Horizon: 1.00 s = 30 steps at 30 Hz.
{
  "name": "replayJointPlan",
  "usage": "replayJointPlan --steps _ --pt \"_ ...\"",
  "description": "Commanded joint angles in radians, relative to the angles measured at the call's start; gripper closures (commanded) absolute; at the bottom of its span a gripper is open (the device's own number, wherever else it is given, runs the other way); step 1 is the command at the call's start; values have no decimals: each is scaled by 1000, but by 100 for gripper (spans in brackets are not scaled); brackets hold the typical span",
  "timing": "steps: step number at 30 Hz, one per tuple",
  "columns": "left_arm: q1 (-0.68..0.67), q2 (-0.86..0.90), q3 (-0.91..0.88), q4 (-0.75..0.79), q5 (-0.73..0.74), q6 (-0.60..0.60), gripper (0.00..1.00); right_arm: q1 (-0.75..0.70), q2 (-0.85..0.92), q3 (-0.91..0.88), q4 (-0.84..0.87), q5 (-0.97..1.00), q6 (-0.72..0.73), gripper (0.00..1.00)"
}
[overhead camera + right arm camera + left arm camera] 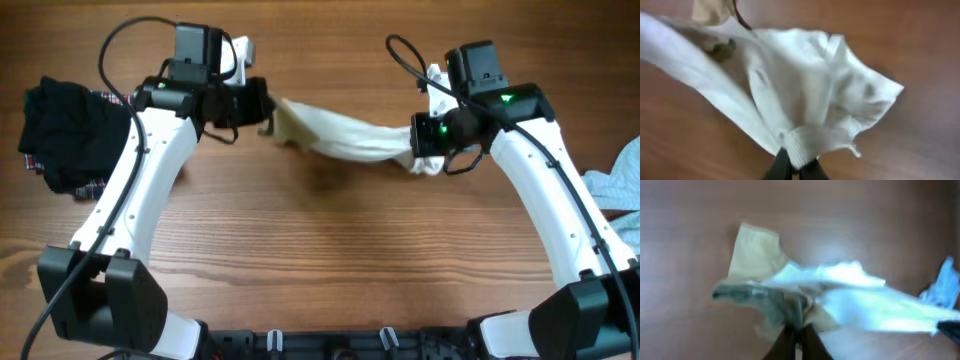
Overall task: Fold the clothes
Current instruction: 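Lay the garment flat on the table center with both grippers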
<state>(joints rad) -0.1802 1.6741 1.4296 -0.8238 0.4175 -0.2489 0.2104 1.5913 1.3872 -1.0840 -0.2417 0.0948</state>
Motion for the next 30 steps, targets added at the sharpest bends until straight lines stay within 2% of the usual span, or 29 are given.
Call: replayJointPlan --steps 1,2,7,10,12,14,16,17,24,27,30 --pt "9 0 5 -148 -19 10 56 -6 -9 9 -84 -85 -85 70" --pt "10 0 5 -190 -38 10 52 -6 -9 9 -100 -83 -97 66" --pt "7 0 5 -335 -49 10 36 -6 -8 9 -78 -81 -106 62" --pt "-18 0 -25 -347 -104 11 36 -6 -8 9 -63 -80 -106 60" --pt "-49 0 -98 -282 -151 10 36 -6 -8 9 -51 -81 -103 59" --pt "-70 0 -228 -116 -187 10 41 -6 -8 9 -42 -81 -101 58" --pt "-72 0 -357 92 -186 10 50 -6 -8 9 -39 -73 -92 58" --pt "-71 1 -397 158 -200 10 50 -6 -8 9 -39 -73 -92 58" --pt "-71 67 -449 291 -179 10 54 -6 -8 9 -31 -70 -92 59" --pt "-79 109 -449 290 -130 10 64 -6 -8 9 -31 -65 -92 59" --pt "-88 110 -449 283 -130 10 91 -6 -8 9 -31 -43 -92 59"
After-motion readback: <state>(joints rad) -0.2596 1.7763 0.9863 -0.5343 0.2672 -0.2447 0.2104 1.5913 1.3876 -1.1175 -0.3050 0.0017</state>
